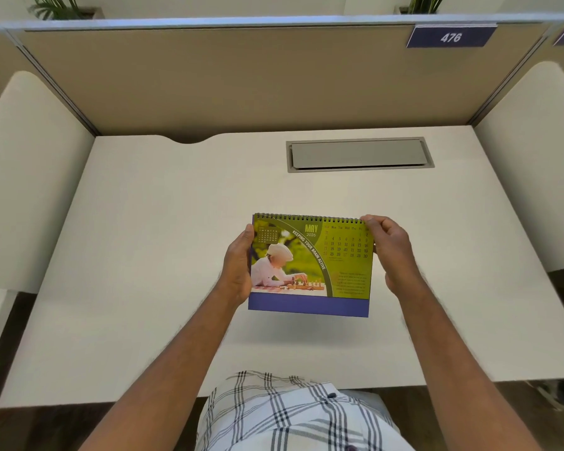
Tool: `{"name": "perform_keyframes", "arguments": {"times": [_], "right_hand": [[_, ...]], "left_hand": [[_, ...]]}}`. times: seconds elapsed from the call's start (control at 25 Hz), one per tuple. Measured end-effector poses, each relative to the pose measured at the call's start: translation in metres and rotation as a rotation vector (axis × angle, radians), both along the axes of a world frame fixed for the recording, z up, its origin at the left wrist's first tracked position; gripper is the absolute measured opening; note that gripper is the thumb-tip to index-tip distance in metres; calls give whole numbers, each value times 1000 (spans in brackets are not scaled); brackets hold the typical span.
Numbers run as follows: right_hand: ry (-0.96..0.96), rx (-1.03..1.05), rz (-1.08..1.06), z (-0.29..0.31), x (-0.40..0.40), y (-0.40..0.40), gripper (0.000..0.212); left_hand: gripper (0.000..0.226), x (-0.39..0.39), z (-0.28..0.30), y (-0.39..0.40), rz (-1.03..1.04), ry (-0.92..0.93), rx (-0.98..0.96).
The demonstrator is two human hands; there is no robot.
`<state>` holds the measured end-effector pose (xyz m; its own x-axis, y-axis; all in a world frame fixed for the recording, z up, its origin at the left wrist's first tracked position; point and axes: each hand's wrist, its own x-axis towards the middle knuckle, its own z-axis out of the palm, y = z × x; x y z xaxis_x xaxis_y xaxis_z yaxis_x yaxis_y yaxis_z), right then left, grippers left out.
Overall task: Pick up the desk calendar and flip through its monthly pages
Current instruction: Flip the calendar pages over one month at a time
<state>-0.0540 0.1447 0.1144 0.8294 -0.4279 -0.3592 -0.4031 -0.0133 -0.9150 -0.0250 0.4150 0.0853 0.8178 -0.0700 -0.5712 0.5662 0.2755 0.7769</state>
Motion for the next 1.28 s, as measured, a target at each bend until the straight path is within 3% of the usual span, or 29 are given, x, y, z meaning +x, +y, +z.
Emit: {"name": "perform_keyframes", "arguments": {"times": [0.2, 0.6, 0.76, 1.04, 1.28], "right_hand": [[47, 27, 91, -8, -13, 0, 31], [45, 42, 34, -4, -15, 9, 32], [-48, -204, -146, -16, -31, 21, 24], [3, -491, 64, -35, -72, 56, 63], [13, -327, -5, -32, -71, 49, 45]], "left_hand": [[35, 5, -3, 2, 5, -12, 9], [29, 5, -12, 1, 2, -23, -37], [29, 9, -14, 2, 53, 16, -48], [29, 11, -22, 6, 100, 41, -94], [29, 8, -26, 7, 100, 43, -92]]}}
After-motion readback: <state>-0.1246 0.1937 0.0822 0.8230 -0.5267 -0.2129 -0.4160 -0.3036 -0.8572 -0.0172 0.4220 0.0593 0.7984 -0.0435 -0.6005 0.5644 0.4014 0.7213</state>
